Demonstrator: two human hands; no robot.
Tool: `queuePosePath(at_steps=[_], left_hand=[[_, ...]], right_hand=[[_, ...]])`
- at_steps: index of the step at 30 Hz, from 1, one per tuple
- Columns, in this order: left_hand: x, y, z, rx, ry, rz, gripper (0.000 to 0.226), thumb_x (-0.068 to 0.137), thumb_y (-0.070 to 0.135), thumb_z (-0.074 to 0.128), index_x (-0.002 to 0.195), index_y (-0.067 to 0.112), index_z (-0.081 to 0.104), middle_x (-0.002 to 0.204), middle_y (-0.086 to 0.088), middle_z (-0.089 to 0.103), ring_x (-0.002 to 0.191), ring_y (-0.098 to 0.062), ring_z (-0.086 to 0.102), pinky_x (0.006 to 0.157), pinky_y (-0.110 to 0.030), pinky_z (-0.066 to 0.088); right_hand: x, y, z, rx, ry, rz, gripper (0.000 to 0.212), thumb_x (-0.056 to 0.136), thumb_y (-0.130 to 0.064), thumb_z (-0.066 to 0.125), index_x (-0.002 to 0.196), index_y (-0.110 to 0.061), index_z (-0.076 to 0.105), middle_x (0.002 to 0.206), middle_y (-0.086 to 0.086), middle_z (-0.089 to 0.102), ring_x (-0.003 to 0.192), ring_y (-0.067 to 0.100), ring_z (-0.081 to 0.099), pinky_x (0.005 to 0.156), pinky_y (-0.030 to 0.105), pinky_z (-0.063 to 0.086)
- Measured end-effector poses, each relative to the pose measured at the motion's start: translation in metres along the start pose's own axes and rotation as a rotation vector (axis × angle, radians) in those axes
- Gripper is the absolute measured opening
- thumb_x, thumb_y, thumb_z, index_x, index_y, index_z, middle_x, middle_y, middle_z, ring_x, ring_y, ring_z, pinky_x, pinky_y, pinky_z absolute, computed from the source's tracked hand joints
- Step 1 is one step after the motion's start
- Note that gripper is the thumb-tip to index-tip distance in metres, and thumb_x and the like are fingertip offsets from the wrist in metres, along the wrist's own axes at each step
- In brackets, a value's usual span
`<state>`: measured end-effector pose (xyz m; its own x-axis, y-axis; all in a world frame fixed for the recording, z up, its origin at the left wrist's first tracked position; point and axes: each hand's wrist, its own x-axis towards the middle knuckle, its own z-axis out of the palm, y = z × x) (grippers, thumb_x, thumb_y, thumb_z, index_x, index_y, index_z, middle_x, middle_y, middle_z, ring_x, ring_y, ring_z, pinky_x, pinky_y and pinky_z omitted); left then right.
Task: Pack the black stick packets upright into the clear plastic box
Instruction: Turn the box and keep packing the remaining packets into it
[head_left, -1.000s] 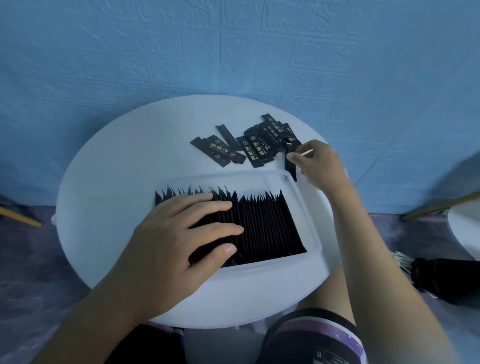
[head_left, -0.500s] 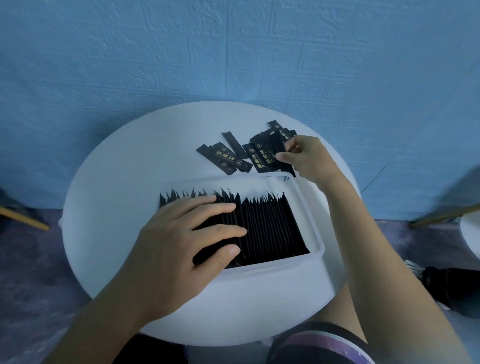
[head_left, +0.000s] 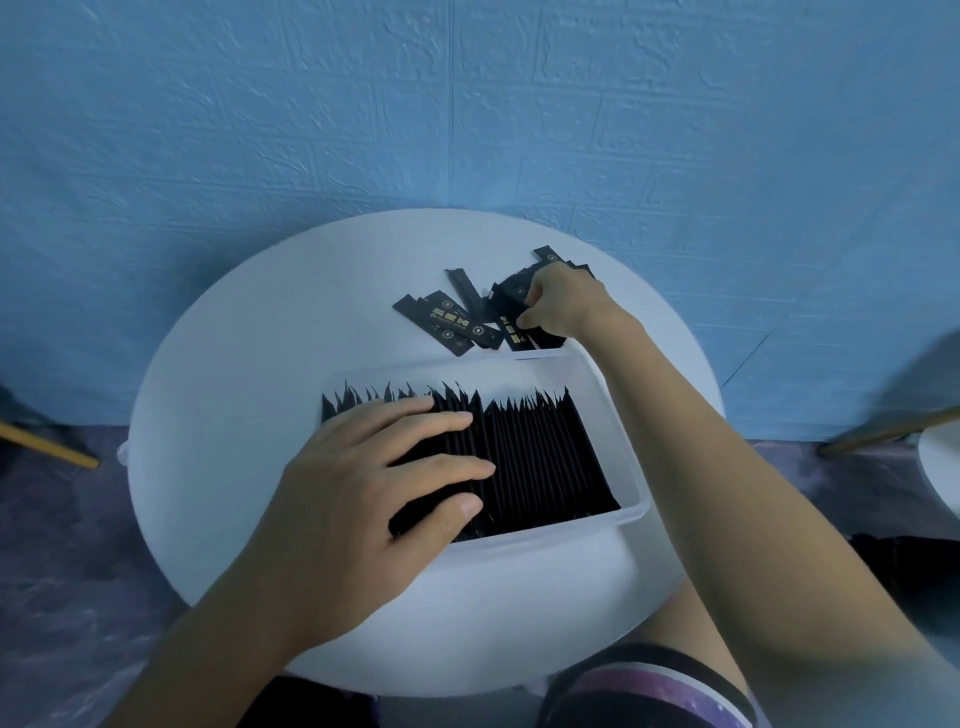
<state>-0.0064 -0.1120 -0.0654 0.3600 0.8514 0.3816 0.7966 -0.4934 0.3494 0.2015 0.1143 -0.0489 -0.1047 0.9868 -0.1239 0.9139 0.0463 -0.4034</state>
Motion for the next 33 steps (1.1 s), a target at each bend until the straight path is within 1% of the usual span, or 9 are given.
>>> queuePosePath(at_steps=[2, 6, 13, 18, 20, 22, 24, 29, 33], left_hand=[[0.000, 0.000, 0.000, 0.004, -0.002, 0.001, 0.031, 0.098, 0.051, 0.049, 0.116, 0.045, 0.073, 0.138, 0.023, 0.059, 0.136, -0.008, 0.048, 0.109, -0.041, 0.042], [-0.001, 0.000, 0.000, 0.002, -0.002, -0.010, 0.031, 0.098, 0.051, 0.048, 0.116, 0.046, 0.073, 0.138, 0.024, 0.059, 0.136, -0.007, 0.048, 0.110, -0.039, 0.041], [-0.001, 0.001, 0.000, 0.003, 0.000, -0.012, 0.031, 0.097, 0.051, 0.048, 0.116, 0.045, 0.073, 0.138, 0.024, 0.059, 0.136, -0.008, 0.049, 0.110, -0.039, 0.041], [-0.001, 0.000, 0.001, 0.004, 0.001, -0.013, 0.031, 0.097, 0.052, 0.048, 0.116, 0.046, 0.072, 0.138, 0.024, 0.058, 0.136, -0.008, 0.048, 0.110, -0.039, 0.041], [-0.001, 0.001, 0.001, 0.009, 0.001, -0.015, 0.031, 0.097, 0.052, 0.048, 0.116, 0.046, 0.072, 0.138, 0.024, 0.058, 0.136, -0.007, 0.048, 0.110, -0.036, 0.039], [-0.001, 0.001, 0.000, 0.011, 0.002, -0.015, 0.031, 0.097, 0.052, 0.048, 0.116, 0.046, 0.072, 0.137, 0.024, 0.059, 0.136, -0.007, 0.048, 0.110, -0.032, 0.037], [-0.001, 0.001, 0.000, 0.007, 0.005, -0.011, 0.031, 0.097, 0.051, 0.048, 0.115, 0.046, 0.073, 0.137, 0.024, 0.059, 0.136, -0.007, 0.048, 0.111, -0.032, 0.036], [-0.001, 0.000, 0.000, 0.011, -0.001, -0.009, 0.031, 0.097, 0.051, 0.049, 0.116, 0.046, 0.073, 0.138, 0.024, 0.059, 0.136, -0.007, 0.048, 0.110, -0.032, 0.037], [-0.001, 0.000, 0.001, 0.014, -0.002, -0.011, 0.031, 0.097, 0.052, 0.048, 0.116, 0.046, 0.072, 0.138, 0.024, 0.059, 0.136, -0.007, 0.048, 0.110, -0.036, 0.039]], right_hand=[[-0.001, -0.001, 0.001, -0.021, -0.001, 0.010, 0.013, 0.084, -0.020, 0.075, 0.084, -0.015, 0.063, 0.100, 0.009, 0.070, 0.094, 0.029, 0.062, 0.074, 0.030, 0.042], [-0.003, -0.001, 0.002, -0.057, 0.013, 0.032, 0.019, 0.084, -0.020, 0.074, 0.099, -0.014, 0.066, 0.105, 0.009, 0.067, 0.102, 0.033, 0.060, 0.078, 0.033, 0.046], [-0.002, 0.000, 0.003, -0.040, -0.009, 0.024, 0.015, 0.082, -0.022, 0.077, 0.089, -0.019, 0.064, 0.103, 0.007, 0.068, 0.102, 0.031, 0.062, 0.076, 0.031, 0.043], [0.001, 0.005, 0.006, 0.007, -0.037, 0.018, 0.040, 0.084, -0.026, 0.075, 0.117, -0.011, 0.059, 0.113, 0.006, 0.062, 0.107, 0.029, 0.057, 0.079, 0.031, 0.040], [0.001, 0.006, 0.006, -0.001, -0.059, 0.009, 0.035, 0.084, -0.028, 0.075, 0.109, -0.011, 0.058, 0.102, 0.005, 0.061, 0.098, 0.028, 0.056, 0.072, 0.031, 0.040], [0.001, 0.006, 0.006, -0.007, -0.066, 0.008, 0.025, 0.082, -0.028, 0.075, 0.086, -0.012, 0.056, 0.081, 0.004, 0.055, 0.082, 0.027, 0.053, 0.062, 0.030, 0.036], [0.001, 0.008, 0.008, 0.000, -0.076, 0.012, 0.030, 0.079, -0.028, 0.076, 0.072, -0.013, 0.051, 0.066, 0.002, 0.046, 0.070, 0.025, 0.048, 0.056, 0.029, 0.032], [0.005, 0.010, 0.009, 0.014, -0.105, 0.033, 0.028, 0.076, -0.031, 0.078, 0.087, -0.008, 0.066, 0.077, 0.004, 0.057, 0.075, 0.024, 0.055, 0.063, 0.029, 0.042], [0.007, 0.015, 0.011, 0.038, -0.100, 0.010, 0.024, 0.077, -0.025, 0.077, 0.082, -0.016, 0.055, 0.086, 0.000, 0.058, 0.081, 0.023, 0.055, 0.062, 0.030, 0.039]])
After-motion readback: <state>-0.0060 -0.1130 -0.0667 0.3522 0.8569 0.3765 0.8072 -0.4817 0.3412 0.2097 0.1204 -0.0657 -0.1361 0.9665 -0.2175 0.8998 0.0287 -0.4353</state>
